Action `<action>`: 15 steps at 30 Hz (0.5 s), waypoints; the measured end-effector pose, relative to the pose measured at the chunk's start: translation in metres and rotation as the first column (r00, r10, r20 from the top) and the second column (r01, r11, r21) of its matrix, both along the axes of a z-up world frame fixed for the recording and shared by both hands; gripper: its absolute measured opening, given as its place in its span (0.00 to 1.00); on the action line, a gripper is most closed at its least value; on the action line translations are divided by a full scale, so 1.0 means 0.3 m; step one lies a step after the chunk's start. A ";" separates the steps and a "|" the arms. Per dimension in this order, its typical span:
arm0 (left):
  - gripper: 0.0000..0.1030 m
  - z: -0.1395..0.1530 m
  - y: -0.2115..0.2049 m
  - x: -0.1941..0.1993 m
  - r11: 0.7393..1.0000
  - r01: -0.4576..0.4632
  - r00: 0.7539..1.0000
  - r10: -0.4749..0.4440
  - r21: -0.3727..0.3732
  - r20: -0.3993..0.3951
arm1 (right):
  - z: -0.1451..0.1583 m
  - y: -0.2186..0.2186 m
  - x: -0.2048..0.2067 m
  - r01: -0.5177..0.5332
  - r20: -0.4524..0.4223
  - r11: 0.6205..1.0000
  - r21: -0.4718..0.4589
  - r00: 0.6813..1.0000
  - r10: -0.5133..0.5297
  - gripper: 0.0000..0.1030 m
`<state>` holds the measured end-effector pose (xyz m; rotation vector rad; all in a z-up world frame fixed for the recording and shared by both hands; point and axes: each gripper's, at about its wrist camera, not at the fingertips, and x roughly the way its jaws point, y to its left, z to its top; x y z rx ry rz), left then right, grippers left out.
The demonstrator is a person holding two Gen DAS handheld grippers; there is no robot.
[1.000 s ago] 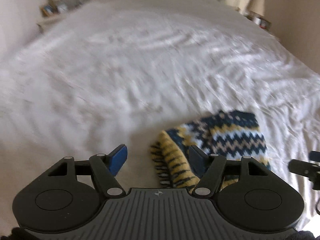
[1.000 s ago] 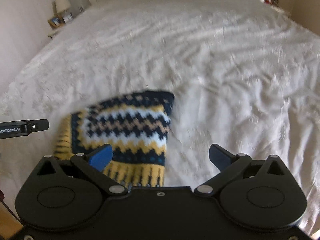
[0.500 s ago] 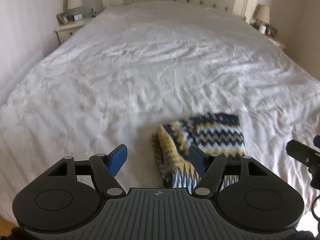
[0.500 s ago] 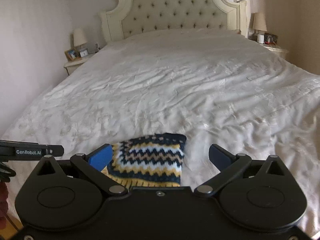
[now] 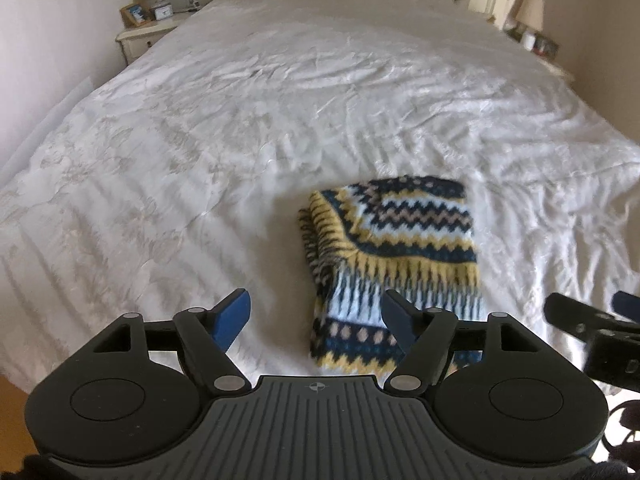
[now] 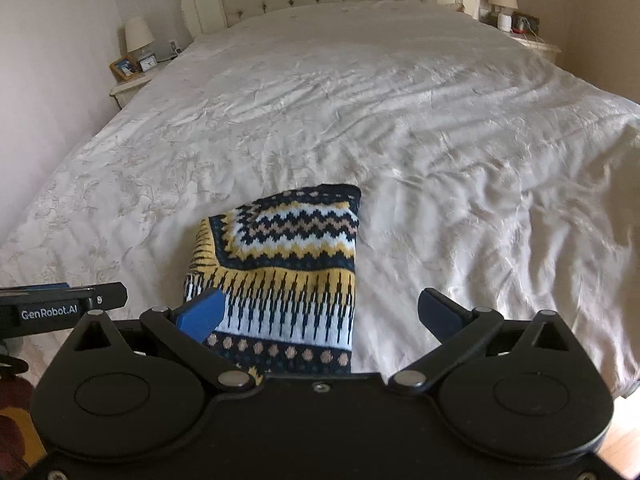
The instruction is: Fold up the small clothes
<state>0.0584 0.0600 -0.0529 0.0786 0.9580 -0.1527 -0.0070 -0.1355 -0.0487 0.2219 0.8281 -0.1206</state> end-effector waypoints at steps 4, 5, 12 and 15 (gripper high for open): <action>0.69 -0.005 0.010 -0.020 1.000 -0.018 1.000 0.018 0.016 -0.012 | 0.002 -0.001 -0.026 0.006 0.003 1.000 0.013 1.000 -0.006 0.99; 0.70 -0.005 0.019 -0.026 1.000 -0.022 1.000 0.022 -0.007 -0.013 | 0.002 -0.002 -0.029 0.007 0.003 1.000 0.016 1.000 -0.007 0.99; 0.70 -0.013 0.033 -0.047 0.999 -0.040 0.997 0.038 -0.034 -0.069 | 0.011 0.005 -0.041 -0.002 0.013 1.000 0.023 1.000 0.001 0.99; 0.69 -0.008 0.034 -0.048 0.999 -0.038 0.997 0.037 -0.024 -0.070 | 0.015 0.010 -0.044 -0.004 0.016 1.000 0.024 1.000 0.003 0.99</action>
